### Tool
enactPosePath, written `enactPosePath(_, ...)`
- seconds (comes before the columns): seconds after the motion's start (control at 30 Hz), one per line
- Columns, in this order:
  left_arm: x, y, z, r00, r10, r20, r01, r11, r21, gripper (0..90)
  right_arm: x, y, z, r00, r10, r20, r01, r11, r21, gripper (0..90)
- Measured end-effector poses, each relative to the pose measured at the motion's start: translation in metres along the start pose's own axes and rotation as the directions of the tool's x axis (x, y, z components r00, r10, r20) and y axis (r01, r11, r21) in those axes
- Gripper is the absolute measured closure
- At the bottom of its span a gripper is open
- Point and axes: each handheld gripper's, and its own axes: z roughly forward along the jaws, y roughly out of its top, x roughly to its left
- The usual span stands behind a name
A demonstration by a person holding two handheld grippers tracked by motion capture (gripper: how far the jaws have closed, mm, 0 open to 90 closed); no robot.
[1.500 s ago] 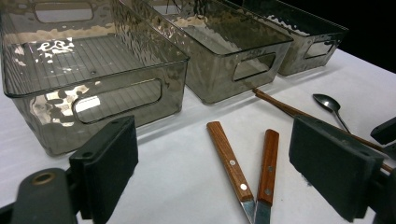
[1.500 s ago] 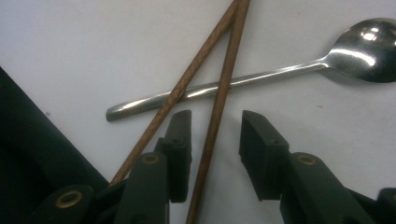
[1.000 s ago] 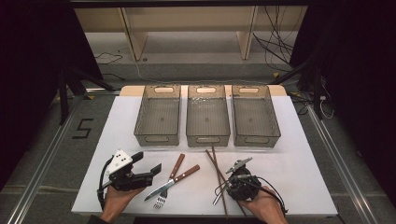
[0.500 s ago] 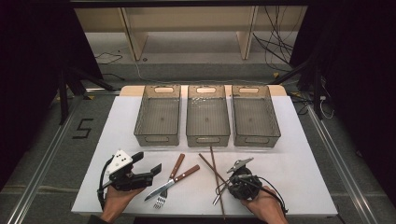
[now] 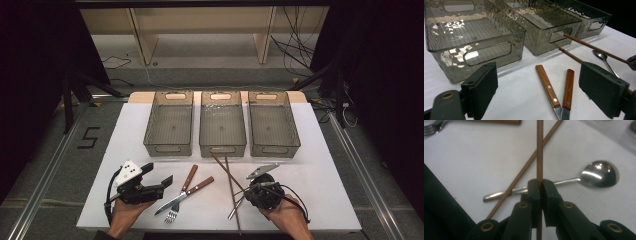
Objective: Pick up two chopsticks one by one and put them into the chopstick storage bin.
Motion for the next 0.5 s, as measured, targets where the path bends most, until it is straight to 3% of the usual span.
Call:
enactPosePath(0.27, 0.0, 0.0, 0.0, 1.0, -0.004, -0.002, 0.004, 1.0, -0.005, 15.2, -0.001, 0.019, 0.0, 1.0, -0.003, -0.005, 0.003, 0.999, -0.041, 86.0)
enactPosePath(0.5, 0.001, 0.0, 0.0, 1.0, -0.007, -0.003, 0.007, 1.0, -0.007, 15.3, -0.004, 0.051, -0.004, 0.9998, 0.002, -0.018, -0.004, 0.994, -0.113, 85.9)
